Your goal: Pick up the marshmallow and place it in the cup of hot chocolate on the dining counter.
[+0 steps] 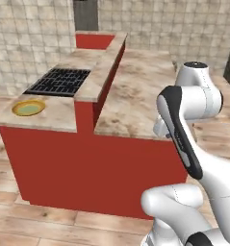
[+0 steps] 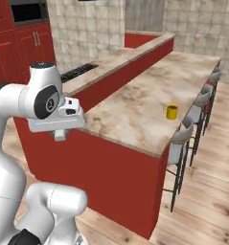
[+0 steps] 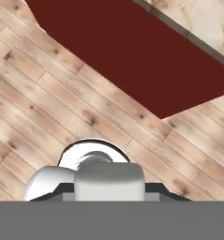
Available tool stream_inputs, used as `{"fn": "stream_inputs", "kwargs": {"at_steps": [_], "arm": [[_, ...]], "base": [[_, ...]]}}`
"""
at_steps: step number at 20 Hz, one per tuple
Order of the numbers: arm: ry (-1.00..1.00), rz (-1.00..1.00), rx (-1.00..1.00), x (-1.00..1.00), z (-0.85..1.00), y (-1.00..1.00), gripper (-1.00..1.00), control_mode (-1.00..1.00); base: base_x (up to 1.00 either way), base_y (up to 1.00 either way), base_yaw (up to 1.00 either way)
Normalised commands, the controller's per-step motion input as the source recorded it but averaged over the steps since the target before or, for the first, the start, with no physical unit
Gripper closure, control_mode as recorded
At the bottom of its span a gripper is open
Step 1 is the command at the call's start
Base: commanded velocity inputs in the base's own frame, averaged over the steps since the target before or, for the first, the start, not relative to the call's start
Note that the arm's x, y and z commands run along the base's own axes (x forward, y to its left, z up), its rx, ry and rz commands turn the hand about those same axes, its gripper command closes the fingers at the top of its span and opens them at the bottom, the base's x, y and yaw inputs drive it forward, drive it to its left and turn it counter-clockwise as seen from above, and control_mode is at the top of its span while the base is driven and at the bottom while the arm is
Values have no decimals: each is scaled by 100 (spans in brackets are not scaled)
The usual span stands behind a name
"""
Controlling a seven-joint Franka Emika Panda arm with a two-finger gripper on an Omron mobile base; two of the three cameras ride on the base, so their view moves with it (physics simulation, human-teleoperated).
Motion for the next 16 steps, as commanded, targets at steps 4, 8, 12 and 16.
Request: {"fn": "stream_inputs", "kwargs": {"at_steps": [4,8,12,16], "arm": [[0,0,0,0,0,0,100,100],[0,0,0,0,0,0,100,100],[0,0,0,0,0,0,100,100],[0,0,0,0,0,0,100,100]], "base": [[-40,-91,77],[-56,-100,70],[-67,-100,64],[-68,-100,66]]}}
